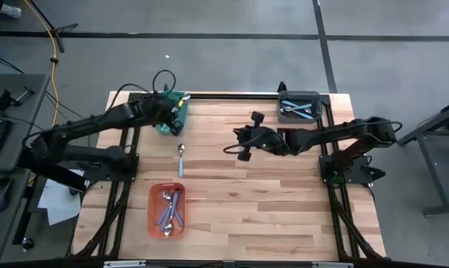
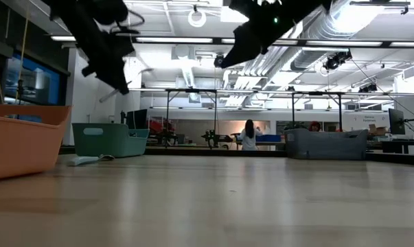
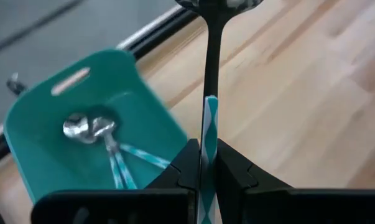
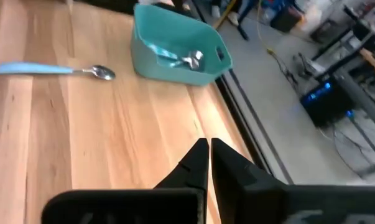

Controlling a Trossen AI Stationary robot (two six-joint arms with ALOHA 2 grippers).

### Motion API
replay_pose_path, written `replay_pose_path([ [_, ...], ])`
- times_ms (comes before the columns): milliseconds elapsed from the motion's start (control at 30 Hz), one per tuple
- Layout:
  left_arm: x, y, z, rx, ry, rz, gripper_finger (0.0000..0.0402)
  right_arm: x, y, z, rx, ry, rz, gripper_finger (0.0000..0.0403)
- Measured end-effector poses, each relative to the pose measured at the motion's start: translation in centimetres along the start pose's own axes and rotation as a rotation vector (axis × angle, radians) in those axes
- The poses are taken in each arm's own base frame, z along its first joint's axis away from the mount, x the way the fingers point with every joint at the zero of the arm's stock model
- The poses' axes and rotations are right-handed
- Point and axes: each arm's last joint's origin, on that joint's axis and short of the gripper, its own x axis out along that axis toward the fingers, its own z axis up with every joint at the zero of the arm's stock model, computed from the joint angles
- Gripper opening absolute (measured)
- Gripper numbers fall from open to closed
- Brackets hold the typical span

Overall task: Sort silverware by color (type)
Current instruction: Put the blue spoon into the green bin

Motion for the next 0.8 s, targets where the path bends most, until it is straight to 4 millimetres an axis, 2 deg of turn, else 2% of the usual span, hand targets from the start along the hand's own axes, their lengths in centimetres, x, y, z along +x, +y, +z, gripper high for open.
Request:
replay_pose_path([
  [233, 4.0, 2.5, 0.0, -0.084, 0.148, 0.101, 0.0014, 1.8, -0.6, -4.2, 0.054, -0.175, 0.081, 0.0000],
  [467, 7.2, 4.2, -0.3, -0.136, 0.244, 0.136, 0.0014, 1.9, -1.0, -8.2, 0.104, -0.311, 0.091, 0.0000],
  [633, 8.8, 5.5, -0.7, -0.146, 0.292, 0.164, 0.0014, 1.9, -1.4, -8.5, 0.108, -0.323, 0.080, 0.0000],
  [800, 9.9, 5.8, -1.3, -0.133, 0.355, 0.148, 0.0014, 1.8, -1.5, -8.3, 0.092, -0.336, 0.076, 0.0000],
])
